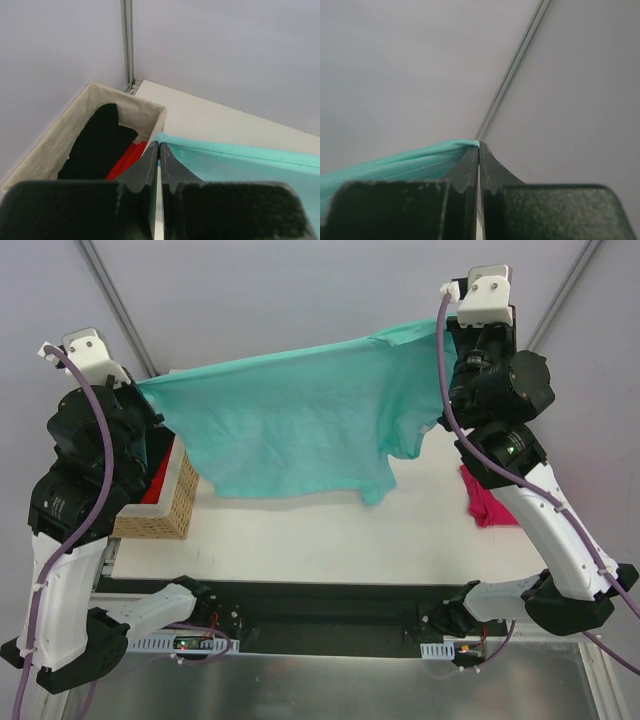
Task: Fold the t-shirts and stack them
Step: Flatten out the tshirt
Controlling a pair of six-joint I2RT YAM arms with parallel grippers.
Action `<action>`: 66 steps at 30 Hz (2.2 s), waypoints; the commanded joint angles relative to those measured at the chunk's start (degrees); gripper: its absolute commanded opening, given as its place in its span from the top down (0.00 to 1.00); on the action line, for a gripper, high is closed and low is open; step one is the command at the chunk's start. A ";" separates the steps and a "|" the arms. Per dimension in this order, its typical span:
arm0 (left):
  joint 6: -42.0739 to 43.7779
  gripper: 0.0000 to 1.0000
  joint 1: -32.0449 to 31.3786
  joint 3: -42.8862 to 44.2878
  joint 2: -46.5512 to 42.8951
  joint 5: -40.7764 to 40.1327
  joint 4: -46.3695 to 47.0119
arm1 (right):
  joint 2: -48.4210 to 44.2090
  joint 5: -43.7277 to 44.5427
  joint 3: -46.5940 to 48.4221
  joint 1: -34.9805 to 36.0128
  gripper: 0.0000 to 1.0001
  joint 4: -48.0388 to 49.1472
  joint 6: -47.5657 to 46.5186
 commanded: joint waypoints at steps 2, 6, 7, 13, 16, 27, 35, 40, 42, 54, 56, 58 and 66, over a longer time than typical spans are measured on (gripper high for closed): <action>2.90 1.00 1.10 0.20 -2.25 -7.32 -0.40 | -3.46 6.18 0.51 -0.09 0.99 7.90 -4.48; 1.85 1.00 1.10 -0.41 -2.69 -7.32 -2.15 | -3.72 7.58 -0.97 0.78 0.99 10.36 -6.50; 1.50 1.00 1.10 -0.67 -3.13 -7.15 -2.51 | -3.98 8.20 -1.33 0.87 0.99 10.63 -6.68; -0.88 1.00 1.10 -3.23 -4.01 -6.89 -4.88 | -4.42 9.96 -3.70 1.14 0.99 11.16 -6.94; -1.23 1.00 1.10 -3.49 -4.09 -6.88 -5.59 | -4.34 10.75 -3.53 1.23 0.99 11.51 -7.38; -2.46 1.00 1.10 -5.07 -5.33 -6.62 -7.52 | -5.30 14.09 -6.25 2.54 0.99 13.88 -9.23; -2.99 1.00 1.10 -5.34 -5.85 -6.45 -8.31 | -5.13 15.14 -7.84 4.74 0.99 19.24 -13.88; -3.25 1.00 1.10 -5.60 -6.29 -6.36 -8.75 | -5.13 15.76 -8.10 5.35 0.99 22.05 -16.69; -3.25 1.00 1.10 -5.43 -6.47 -6.27 -8.93 | -5.30 15.85 -8.19 5.62 0.99 22.76 -17.22; -4.83 1.00 1.10 -4.81 -7.44 -5.22 -10.86 | -5.04 16.64 -9.33 8.78 0.99 37.24 -30.66; -5.10 1.00 1.10 -4.72 -7.52 -5.04 -11.04 | -5.21 16.81 -9.51 9.48 0.99 38.92 -32.25; -5.36 1.00 1.10 -4.81 -7.61 -4.78 -11.30 | -5.21 16.82 -9.68 10.19 0.99 40.42 -33.92; -5.80 1.00 1.10 -5.16 -8.05 -4.51 -12.27 | -5.39 17.34 -10.30 10.89 0.99 42.97 -35.68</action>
